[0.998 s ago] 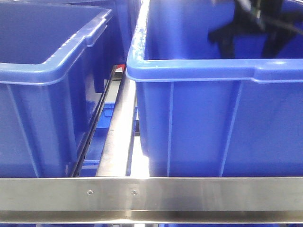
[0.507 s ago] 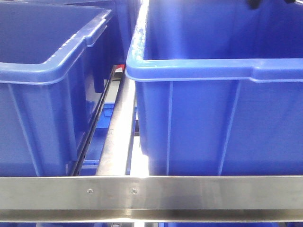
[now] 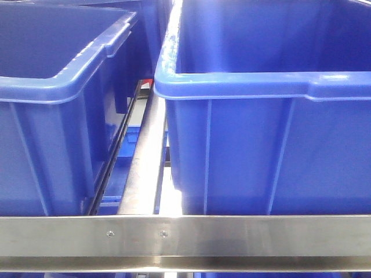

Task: Place yellow foam block on left shelf second layer
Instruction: 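Extend the right gripper with the cube into the blue bin, then open the right gripper to release the cube inside the bin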

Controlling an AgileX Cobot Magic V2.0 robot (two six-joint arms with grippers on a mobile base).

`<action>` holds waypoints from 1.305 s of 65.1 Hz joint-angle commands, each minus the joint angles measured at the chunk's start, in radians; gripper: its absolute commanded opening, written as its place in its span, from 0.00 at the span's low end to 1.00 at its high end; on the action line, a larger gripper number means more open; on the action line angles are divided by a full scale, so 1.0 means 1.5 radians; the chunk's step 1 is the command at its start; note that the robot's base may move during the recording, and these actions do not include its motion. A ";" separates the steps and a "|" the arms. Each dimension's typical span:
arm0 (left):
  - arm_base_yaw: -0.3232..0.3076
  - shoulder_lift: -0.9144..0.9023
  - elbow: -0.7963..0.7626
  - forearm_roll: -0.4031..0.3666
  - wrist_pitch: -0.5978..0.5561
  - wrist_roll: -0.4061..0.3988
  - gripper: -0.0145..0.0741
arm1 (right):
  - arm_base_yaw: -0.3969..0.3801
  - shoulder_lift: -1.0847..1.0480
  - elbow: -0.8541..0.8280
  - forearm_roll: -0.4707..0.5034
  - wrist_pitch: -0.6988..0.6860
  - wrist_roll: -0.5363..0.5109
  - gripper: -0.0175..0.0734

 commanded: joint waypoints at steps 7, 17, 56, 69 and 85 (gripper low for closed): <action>-0.004 0.005 0.017 -0.002 -0.055 -0.003 0.32 | 0.002 -0.175 0.075 -0.006 -0.091 -0.005 0.25; -0.004 0.005 0.017 -0.002 -0.059 -0.003 0.32 | 0.002 -0.279 0.102 -0.015 -0.075 -0.005 0.25; -0.004 0.005 0.017 -0.002 -0.055 -0.003 0.32 | -0.088 -0.359 0.160 -0.023 -0.119 -0.005 0.25; -0.004 0.005 0.017 -0.002 -0.059 -0.003 0.32 | -0.241 -0.459 0.313 -0.001 -0.265 -0.005 0.25; -0.004 0.005 0.017 -0.002 -0.059 -0.003 0.32 | -0.308 -0.559 0.507 0.034 -0.441 -0.005 0.25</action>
